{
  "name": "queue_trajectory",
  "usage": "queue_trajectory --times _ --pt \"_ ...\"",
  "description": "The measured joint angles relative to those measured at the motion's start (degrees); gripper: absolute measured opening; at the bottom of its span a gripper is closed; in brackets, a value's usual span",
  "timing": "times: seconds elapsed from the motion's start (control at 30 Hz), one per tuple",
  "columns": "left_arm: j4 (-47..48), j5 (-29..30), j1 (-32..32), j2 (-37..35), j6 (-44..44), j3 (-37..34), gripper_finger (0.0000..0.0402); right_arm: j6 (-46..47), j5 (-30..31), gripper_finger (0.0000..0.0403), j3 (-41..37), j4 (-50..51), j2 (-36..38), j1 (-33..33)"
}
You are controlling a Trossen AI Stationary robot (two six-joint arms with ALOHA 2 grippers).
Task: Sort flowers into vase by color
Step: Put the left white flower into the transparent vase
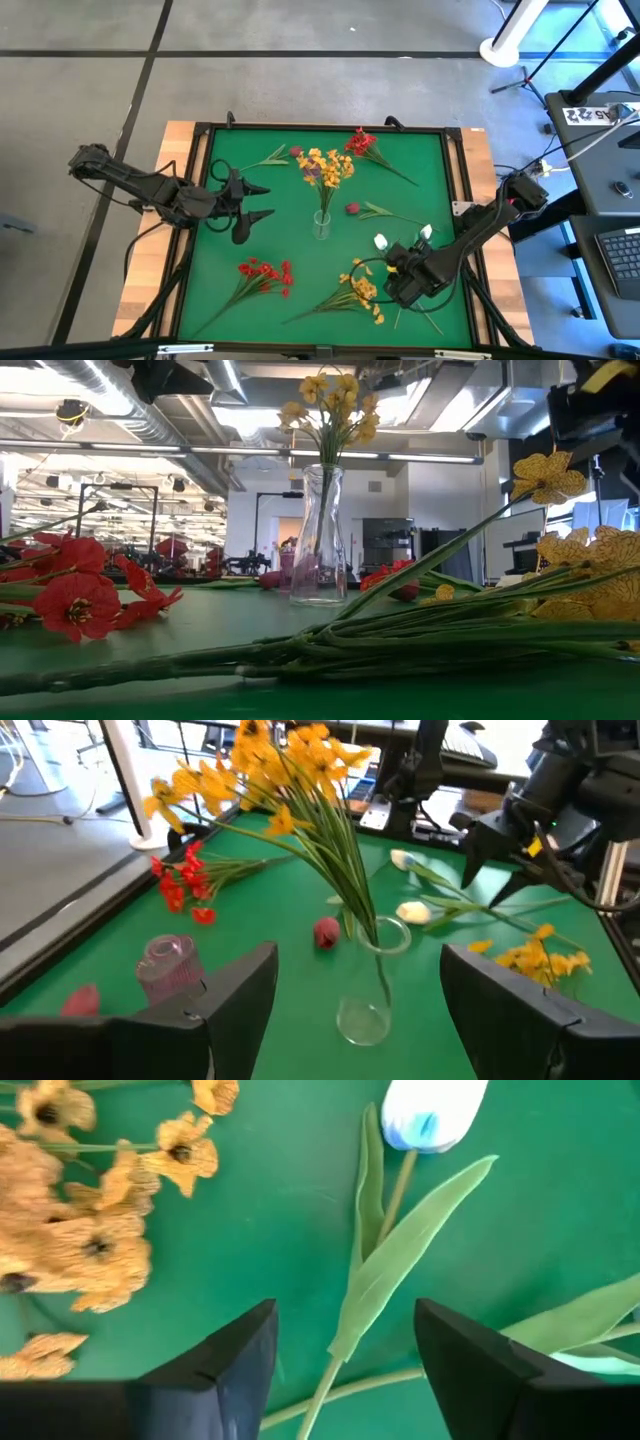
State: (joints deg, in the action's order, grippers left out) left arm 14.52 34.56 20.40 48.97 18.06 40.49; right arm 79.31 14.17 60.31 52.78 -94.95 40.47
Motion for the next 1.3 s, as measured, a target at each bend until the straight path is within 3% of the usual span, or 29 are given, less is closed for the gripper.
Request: queue_trajectory --times 0.33,0.43,0.6,0.77,1.0,1.2,1.3 --pt "-1.44 -0.08 4.79 2.82 2.52 0.00 0.0272 1.36 -0.23 0.0190 0.00 -0.73 -4.00 0.00" --pt "-3.41 -2.79 6.59 2.80 2.81 -0.02 0.0272 1.36 -0.90 0.0184 -0.19 -2.27 -5.44 0.00" --pt "-5.16 -4.63 9.48 2.78 1.10 -0.02 0.0272 1.45 -2.27 0.0174 -4.31 -10.36 -5.55 0.00" --pt "-8.07 -4.66 11.75 2.78 -2.95 -0.04 0.0272 2.45 -2.29 0.0159 -5.31 -10.79 -5.36 0.02" --pt "-19.49 -9.99 15.19 -0.18 -15.56 -0.04 0.0272 1.49 -2.37 0.0100 -5.53 -10.36 -4.14 0.02" --pt "-19.05 -7.67 14.68 -6.35 -15.50 -4.09 0.0272 1.44 -2.07 0.0020 -5.53 -9.61 -4.13 0.02" --pt "-18.62 -4.15 13.83 -10.93 -12.95 -9.17 0.0272 1.44 -1.74 0.0013 -5.57 -9.47 -3.84 0.02"
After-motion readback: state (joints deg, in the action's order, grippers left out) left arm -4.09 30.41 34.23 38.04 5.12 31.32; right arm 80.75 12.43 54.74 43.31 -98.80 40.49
